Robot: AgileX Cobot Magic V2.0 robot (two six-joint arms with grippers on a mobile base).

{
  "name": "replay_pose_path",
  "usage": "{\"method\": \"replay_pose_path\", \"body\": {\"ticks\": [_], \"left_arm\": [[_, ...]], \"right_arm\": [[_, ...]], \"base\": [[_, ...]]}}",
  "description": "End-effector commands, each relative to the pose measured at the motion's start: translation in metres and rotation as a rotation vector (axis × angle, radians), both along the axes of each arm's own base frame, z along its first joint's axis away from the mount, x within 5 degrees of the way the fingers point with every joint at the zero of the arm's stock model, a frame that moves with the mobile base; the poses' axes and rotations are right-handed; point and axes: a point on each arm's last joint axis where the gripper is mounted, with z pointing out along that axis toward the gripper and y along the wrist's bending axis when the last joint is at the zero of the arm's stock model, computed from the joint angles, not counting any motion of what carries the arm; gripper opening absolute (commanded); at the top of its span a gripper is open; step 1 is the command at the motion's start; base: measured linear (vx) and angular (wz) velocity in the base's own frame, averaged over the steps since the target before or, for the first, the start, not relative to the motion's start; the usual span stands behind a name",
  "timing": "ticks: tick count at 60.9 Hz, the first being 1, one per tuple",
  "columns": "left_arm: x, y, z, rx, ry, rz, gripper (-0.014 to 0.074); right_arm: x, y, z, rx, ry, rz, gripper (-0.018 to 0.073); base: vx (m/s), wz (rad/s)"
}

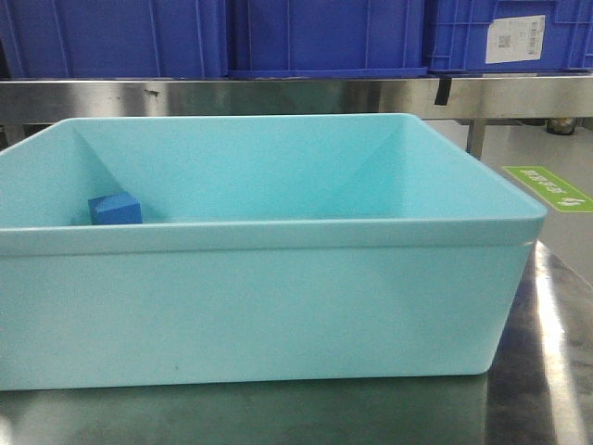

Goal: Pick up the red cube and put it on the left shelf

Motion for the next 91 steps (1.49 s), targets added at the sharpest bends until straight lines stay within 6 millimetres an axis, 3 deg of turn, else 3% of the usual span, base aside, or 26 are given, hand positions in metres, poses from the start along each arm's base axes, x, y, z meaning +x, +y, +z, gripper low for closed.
{"method": "replay_pose_path", "body": {"ticks": [1, 9, 20, 37, 48, 62, 73, 91], "left_arm": [[0.001, 0.000, 0.000, -0.008, -0.060, 0.001, 0.0106], [0.001, 0.000, 0.000, -0.008, -0.060, 0.001, 0.0106], [0.001, 0.000, 0.000, -0.008, -0.060, 0.001, 0.0106], [0.001, 0.000, 0.000, -0.008, -0.060, 0.001, 0.0106], [0.001, 0.000, 0.000, -0.008, -0.060, 0.001, 0.0106], [0.001, 0.000, 0.000, -0.008, -0.060, 0.001, 0.0106], [0.001, 0.000, 0.000, -0.008, -0.060, 0.001, 0.0106], [0.001, 0.000, 0.000, -0.008, -0.060, 0.001, 0.0106]], "right_arm": [[0.020, 0.003, 0.028, 0.072, -0.036, -0.005, 0.0050], [0.050, 0.017, 0.039, 0.084, 0.060, 0.053, 0.0050], [0.085, 0.057, 0.043, 0.069, 0.127, 0.201, 0.0050], [0.119, 0.132, 0.023, 0.025, 0.234, 0.405, 0.0050], [0.124, 0.170, 0.010, 0.001, 0.266, 0.497, 0.0050], [0.118, 0.204, -0.001, -0.002, 0.238, 0.584, 0.0050], [0.115, 0.218, -0.008, -0.013, 0.253, 0.617, 0.0050], [0.118, 0.222, -0.021, -0.051, 0.292, 0.624, 0.0065]], "base": [[0.00, 0.00], [0.00, 0.00], [0.00, 0.00], [0.01, -0.06], [-0.02, 0.12], [0.02, -0.10], [0.00, 0.00], [0.00, 0.00]]}}
